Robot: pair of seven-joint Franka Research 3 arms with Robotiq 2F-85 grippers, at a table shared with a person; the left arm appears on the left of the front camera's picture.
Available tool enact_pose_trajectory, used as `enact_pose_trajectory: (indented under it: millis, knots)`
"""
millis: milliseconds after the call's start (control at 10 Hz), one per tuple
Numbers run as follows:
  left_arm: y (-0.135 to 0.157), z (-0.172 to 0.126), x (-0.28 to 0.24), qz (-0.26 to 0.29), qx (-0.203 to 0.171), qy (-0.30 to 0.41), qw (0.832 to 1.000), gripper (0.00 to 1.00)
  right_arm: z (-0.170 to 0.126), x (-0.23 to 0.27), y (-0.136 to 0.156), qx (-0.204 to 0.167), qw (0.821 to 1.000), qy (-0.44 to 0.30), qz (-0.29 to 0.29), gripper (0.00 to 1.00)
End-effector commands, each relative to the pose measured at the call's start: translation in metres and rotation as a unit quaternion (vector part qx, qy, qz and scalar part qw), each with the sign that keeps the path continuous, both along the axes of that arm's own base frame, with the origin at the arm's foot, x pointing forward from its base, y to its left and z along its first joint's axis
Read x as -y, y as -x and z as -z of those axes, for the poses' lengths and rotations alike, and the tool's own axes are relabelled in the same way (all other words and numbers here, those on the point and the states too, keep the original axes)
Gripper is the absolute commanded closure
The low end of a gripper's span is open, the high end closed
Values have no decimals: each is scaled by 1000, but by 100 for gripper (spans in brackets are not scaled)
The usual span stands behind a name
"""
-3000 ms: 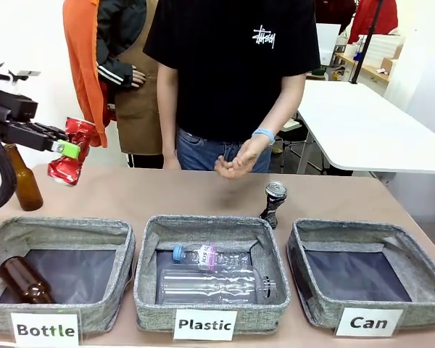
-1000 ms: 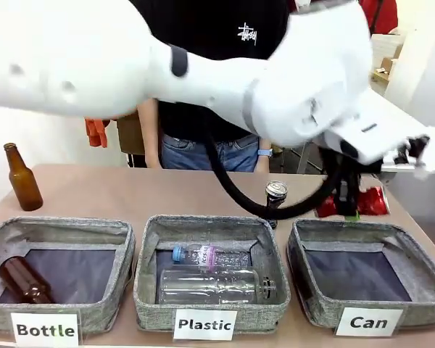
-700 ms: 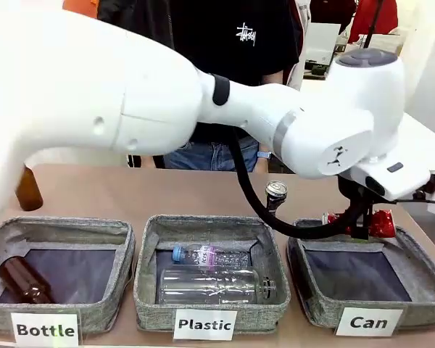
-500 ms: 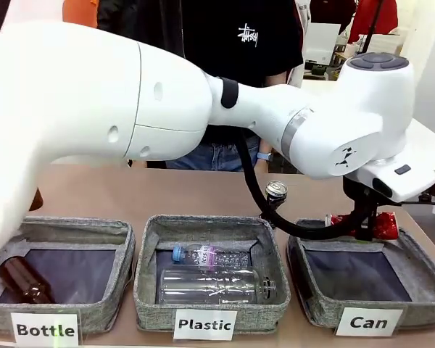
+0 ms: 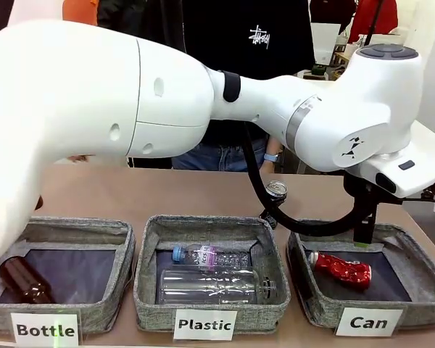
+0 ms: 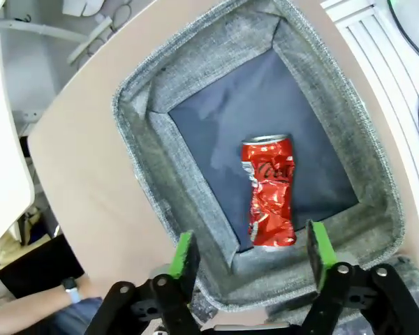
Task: Sort the can waste into the basket.
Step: Pick up the can waste from the table and place it in the right Fabric basket.
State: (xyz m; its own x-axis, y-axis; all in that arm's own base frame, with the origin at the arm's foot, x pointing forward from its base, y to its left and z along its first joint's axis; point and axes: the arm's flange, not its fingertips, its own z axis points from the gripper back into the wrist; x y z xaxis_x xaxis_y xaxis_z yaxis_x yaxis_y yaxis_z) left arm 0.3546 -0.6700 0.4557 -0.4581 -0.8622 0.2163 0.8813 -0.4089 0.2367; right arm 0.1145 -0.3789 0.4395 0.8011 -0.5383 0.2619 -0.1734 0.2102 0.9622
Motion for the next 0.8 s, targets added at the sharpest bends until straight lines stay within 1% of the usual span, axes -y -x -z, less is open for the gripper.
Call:
enact_pose_trajectory:
  millis: [0,200,400,500,600,700]
  knots:
    - [-2,-5,7,-16,2,-3,1000,0,-4,3,14,0,1000,-5,16,0]
    - [-4,-6,6,-15,3,-7,1000,0,-4,3,14,0,1000,-5,16,0]
    - [-6,-10,2,-17,-8,-2,1000,0,-4,3,14,0,1000,-5,16,0]
    - [-6,-18,-7,-29,-36,0,999,0,-4,3,14,0,1000,-5,16,0]
    - [-1,-32,-25,-61,-95,-14,994,0,-4,3,14,0,1000,-5,16,0]
    - [3,-46,-54,-83,-141,-30,986,0,-2,1,3,1,1000,2,6,0]
